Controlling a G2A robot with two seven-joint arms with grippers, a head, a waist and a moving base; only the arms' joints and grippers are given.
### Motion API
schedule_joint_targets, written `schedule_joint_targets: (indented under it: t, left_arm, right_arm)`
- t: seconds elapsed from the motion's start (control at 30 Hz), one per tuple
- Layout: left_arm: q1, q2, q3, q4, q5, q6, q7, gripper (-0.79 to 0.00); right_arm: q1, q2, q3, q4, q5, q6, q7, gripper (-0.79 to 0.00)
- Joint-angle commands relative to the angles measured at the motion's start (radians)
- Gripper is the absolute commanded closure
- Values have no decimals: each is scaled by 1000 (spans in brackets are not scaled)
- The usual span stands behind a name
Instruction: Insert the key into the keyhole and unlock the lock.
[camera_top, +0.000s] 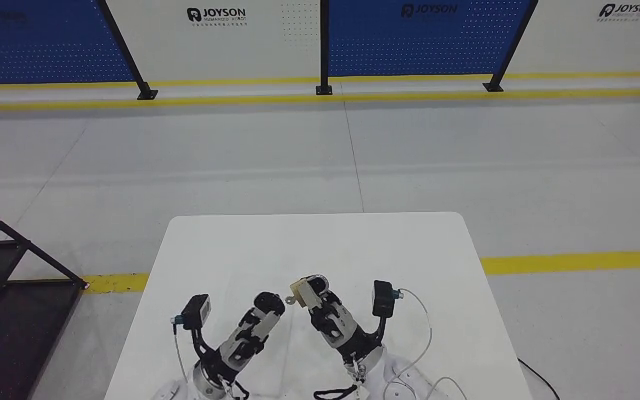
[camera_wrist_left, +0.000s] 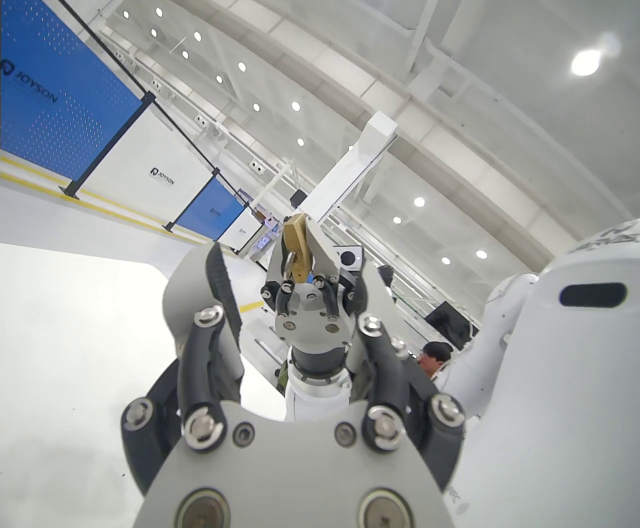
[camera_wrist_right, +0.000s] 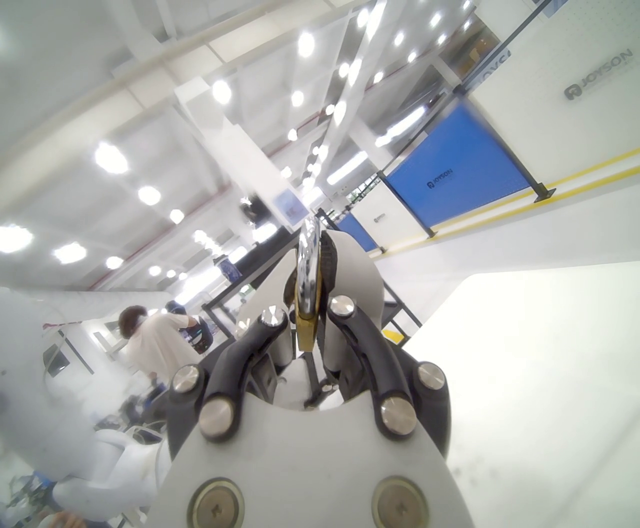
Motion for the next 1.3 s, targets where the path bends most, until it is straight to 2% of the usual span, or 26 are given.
schedule_joint_targets:
  t: [0.0, 0.23, 0.37, 0.43, 0.53, 0.73, 0.8, 0.93, 1.1, 1.27]
  left_arm:
    - [-8, 2, 7, -2, -26, 13, -38, -302]
    - [-26, 5, 22, -5, -77, 15, -94, -280]
    - [-26, 5, 25, -6, -74, 12, -97, -262]
    - [-26, 5, 27, -7, -72, 11, -95, -225]
    - [-27, 4, 31, -6, -68, 9, -94, -225]
    - [-26, 1, 36, -5, -52, 5, -81, -166]
    - [-25, 0, 38, -5, -47, 5, -71, -123]
    - [-23, -2, 40, -5, -36, 4, -54, -108]
    - [-20, -4, 41, -7, -18, 13, -43, 0]
    - [-17, -6, 40, -11, 7, 22, -25, 0]
  right_arm:
    - [-1, 0, 0, -1, -1, 0, 1, 0]
    - [-3, 0, 1, -3, -5, -2, 0, 0]
    - [-4, 0, 2, -3, -6, -2, 2, 0]
    - [-4, 0, 1, -3, -6, -2, 4, 0]
    - [-3, 0, 0, -3, -5, 0, 8, 0]
    - [-2, 0, -1, -1, -4, 1, 14, 0]
    - [-1, 0, -1, -1, -4, 1, 16, 0]
    - [-1, 0, -1, 0, -4, 1, 17, 0]
    - [-2, 0, -1, -2, -4, 2, 22, 0]
    - [-3, 1, -2, -3, -4, 1, 28, 0]
